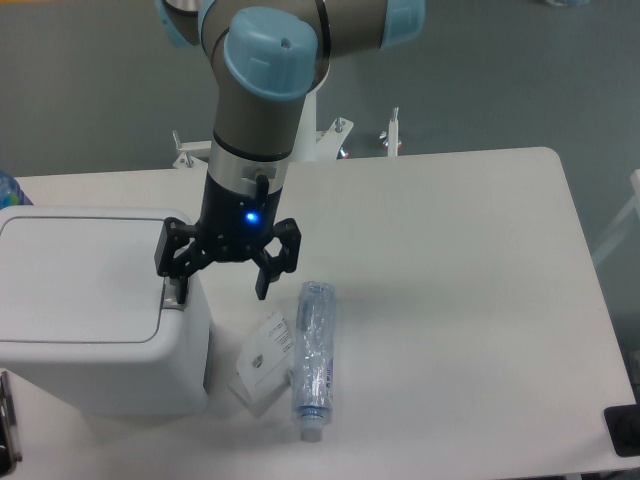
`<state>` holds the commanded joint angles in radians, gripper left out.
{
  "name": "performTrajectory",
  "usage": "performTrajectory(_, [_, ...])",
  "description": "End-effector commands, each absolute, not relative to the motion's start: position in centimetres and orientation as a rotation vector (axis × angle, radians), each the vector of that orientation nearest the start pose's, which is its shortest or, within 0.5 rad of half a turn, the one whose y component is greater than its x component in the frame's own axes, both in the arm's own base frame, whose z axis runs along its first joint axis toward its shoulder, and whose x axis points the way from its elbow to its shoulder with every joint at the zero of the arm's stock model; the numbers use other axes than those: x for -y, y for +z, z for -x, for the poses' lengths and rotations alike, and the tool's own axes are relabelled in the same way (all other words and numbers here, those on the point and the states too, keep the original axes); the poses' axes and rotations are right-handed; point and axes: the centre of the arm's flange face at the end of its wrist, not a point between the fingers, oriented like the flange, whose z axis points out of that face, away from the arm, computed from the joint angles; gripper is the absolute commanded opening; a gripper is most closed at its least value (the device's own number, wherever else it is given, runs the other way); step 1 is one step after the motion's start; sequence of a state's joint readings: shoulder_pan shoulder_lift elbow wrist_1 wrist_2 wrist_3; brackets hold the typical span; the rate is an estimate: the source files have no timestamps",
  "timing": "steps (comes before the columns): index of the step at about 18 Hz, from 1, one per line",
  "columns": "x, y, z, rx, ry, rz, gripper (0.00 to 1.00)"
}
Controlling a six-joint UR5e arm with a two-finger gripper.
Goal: Open the trash can
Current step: 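Push the lid tab so the trash can lid flips open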
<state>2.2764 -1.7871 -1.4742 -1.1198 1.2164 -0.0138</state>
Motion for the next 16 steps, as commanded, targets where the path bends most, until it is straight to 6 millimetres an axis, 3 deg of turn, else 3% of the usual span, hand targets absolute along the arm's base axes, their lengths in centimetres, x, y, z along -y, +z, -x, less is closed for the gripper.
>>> performTrajectory(16, [-56.89,46.91,26.44,0.863,-0.29,2.543,1.0])
